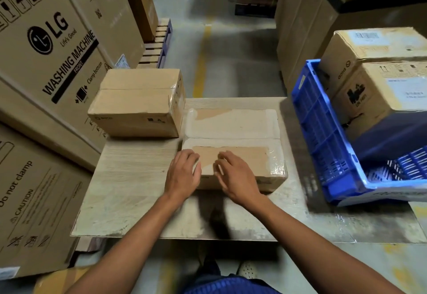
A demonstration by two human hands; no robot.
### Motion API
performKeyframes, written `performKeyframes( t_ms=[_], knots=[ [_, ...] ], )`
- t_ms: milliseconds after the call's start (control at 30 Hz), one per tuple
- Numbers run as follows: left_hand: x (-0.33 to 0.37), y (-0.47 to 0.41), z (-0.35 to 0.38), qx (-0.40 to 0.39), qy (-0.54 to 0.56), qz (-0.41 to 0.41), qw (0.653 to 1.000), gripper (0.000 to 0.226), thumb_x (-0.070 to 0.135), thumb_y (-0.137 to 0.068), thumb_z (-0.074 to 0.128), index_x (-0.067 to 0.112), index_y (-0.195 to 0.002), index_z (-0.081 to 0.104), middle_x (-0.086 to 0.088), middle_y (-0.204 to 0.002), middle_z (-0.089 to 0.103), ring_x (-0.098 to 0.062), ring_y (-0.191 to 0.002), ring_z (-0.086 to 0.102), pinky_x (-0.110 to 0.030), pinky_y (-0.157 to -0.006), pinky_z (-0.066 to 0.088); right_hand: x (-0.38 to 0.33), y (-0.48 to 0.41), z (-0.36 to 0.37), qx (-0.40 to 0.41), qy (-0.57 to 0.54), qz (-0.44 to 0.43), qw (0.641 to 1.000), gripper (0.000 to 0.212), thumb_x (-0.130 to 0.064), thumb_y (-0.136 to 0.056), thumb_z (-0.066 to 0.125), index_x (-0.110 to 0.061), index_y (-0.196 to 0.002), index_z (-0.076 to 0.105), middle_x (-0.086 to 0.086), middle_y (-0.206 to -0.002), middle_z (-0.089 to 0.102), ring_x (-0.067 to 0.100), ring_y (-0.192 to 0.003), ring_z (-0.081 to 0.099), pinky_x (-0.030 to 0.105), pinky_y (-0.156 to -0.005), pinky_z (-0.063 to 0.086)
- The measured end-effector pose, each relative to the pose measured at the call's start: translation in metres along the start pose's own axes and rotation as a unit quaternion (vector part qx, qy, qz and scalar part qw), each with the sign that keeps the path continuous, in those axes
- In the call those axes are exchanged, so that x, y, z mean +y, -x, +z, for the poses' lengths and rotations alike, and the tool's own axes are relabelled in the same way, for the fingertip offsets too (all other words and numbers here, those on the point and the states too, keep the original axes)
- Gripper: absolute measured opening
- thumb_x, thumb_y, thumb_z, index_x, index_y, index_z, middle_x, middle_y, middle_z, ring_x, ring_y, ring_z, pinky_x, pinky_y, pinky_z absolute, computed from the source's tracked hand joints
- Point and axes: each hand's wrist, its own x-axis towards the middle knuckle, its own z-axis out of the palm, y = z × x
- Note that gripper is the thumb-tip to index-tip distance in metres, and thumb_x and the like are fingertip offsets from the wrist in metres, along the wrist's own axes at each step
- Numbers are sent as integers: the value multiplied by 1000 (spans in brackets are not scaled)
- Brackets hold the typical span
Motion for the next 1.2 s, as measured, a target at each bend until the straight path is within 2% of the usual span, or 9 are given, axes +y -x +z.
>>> performKeyframes(
  t_ms=[133,433,500,567,633,800,900,1067,1200],
  knots=[
    [-6,-15,4,-54,-20,12,998,49,27,-92,43,-4,-122,66,-18,-130,63,-35,-127,56,-44,-109,43,-7,-22,18,-8,49,12,999,21,-31,-94,58,-13,-104,64,8,-115,61,29,-100,58,41,-85,49],
    [-24,-37,2,-97,-86,105,986,42,29,-91,44,5,-118,65,-13,-127,62,-32,-124,56,-40,-104,44,0,-50,20,-95,184,17,978,40,-53,-97,40,-20,-113,56,6,-114,51,29,-99,50,44,-83,42],
    [-26,-49,4,-116,-87,115,983,50,27,-93,41,6,-136,56,-16,-149,47,-33,-141,41,-41,-117,30,1,-58,22,-125,174,49,975,52,-55,-98,34,-18,-130,52,13,-136,48,37,-123,48,50,-101,39],
    [-27,-59,6,-139,-92,117,979,58,29,-98,30,9,-152,37,-13,-163,23,-29,-152,17,-38,-123,7,0,-61,25,-161,144,80,973,68,-54,-99,23,-16,-154,36,19,-162,27,38,-150,23,55,-120,21],
    [-30,-63,10,-169,-97,108,975,58,29,-102,27,12,-157,24,-8,-167,11,-25,-154,3,-35,-121,-8,0,-62,29,-180,140,88,970,74,-56,-98,14,-16,-160,22,15,-167,13,34,-155,8,53,-123,10],
    [-22,-74,3,-162,-107,96,976,51,29,-102,34,14,-151,36,-9,-159,34,-28,-146,28,-40,-121,18,14,-79,13,-198,152,60,966,76,-68,-90,23,-21,-146,43,12,-152,42,35,-136,40,50,-105,35],
    [-13,-105,6,-145,-84,77,983,48,30,-104,36,17,-151,34,-9,-155,35,-26,-142,31,-38,-116,27,28,-108,-3,-209,183,54,959,84,-76,-79,20,-23,-138,47,9,-142,44,32,-124,43,47,-93,37],
    [-1,-135,26,-207,-88,47,973,60,42,-106,31,20,-160,15,-3,-168,3,-24,-154,-2,-42,-125,3,54,-113,-1,-247,212,113,939,93,-81,-84,3,-30,-161,-5,12,-168,-13,33,-155,-11,59,-121,2],
    [4,-137,30,-217,-90,26,972,62,39,-105,35,20,-160,13,-2,-168,1,-23,-154,-5,-45,-125,-1,58,-112,0,-255,202,112,939,91,-81,-82,-2,-33,-159,-14,9,-164,-24,30,-153,-21,57,-121,-8]
  ],
)
